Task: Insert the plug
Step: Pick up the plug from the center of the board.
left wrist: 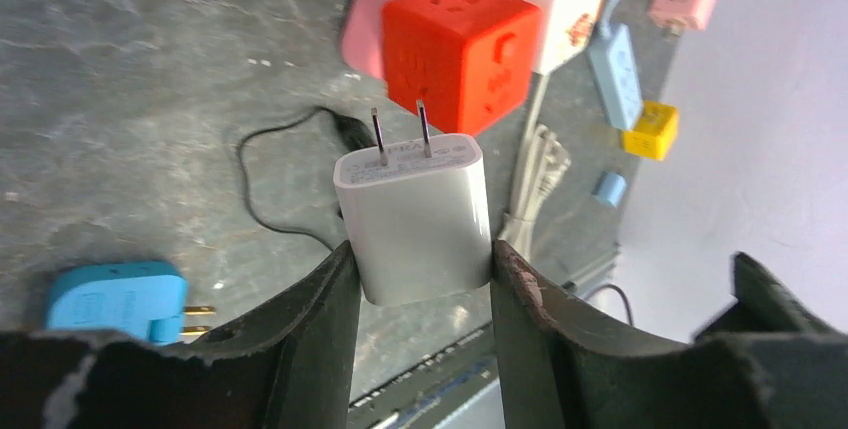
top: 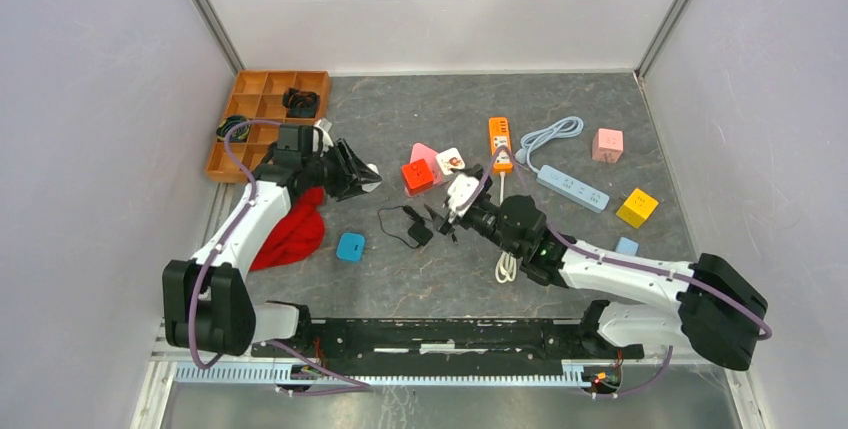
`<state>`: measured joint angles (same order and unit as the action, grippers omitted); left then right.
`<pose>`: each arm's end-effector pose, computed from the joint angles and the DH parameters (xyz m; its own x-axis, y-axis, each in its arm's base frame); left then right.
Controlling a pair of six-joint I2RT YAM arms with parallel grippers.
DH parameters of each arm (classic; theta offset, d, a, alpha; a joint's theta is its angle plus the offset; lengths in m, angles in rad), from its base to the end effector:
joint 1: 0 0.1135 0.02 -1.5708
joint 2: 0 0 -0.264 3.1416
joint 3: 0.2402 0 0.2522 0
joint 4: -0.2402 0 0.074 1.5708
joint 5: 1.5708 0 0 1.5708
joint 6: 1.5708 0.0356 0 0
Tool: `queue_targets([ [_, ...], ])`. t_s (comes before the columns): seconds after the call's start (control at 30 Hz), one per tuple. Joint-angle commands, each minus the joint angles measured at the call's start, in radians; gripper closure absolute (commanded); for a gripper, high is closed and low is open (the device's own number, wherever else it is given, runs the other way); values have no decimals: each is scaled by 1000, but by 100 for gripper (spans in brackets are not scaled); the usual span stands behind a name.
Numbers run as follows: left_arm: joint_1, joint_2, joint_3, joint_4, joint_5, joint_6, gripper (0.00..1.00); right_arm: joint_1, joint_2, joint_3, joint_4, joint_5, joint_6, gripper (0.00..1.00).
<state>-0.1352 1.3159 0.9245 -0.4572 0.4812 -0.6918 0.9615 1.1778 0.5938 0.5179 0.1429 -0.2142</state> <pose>0.2678 -0.0531 0.2518 -0.8422 -0.4561 -0.2875 -0.1488 0.7092 -0.6891 0.1560 0.2147 0.2652 0.1183 -0.1981 -0.9730 -0.7217 0.6559 -0.2213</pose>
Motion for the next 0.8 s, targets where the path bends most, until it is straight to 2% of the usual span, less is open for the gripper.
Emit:
queue_targets([
  [0.0,0,-53,-15,24,165,-90,58,35,36,-75,279,-139,-346,6],
  [0.07,0,-58,-20,25,221,-108,59,44,63,-86,331,-184,-433,7],
  [0.23,-1,-94,-45,32,285,-153,58,54,159,-39,433,-181,-449,8],
  [0.33,-1,-115,-55,38,265,-134,59,53,207,33,442,-164,-286,11],
  [0.4,-1,-128,-75,72,278,-159,59,55,229,88,414,-87,-110,14],
  [0.47,-2,-149,-115,159,295,-233,59,55,238,118,387,-38,60,16],
  [0.53,-1,-187,-155,253,294,-334,58,55,243,91,450,-19,190,18],
  [0.63,-1,-242,-194,356,272,-467,59,58,263,37,572,-9,268,23],
  [0.77,-1,-292,-195,384,233,-522,59,68,295,47,580,8,321,25],
])
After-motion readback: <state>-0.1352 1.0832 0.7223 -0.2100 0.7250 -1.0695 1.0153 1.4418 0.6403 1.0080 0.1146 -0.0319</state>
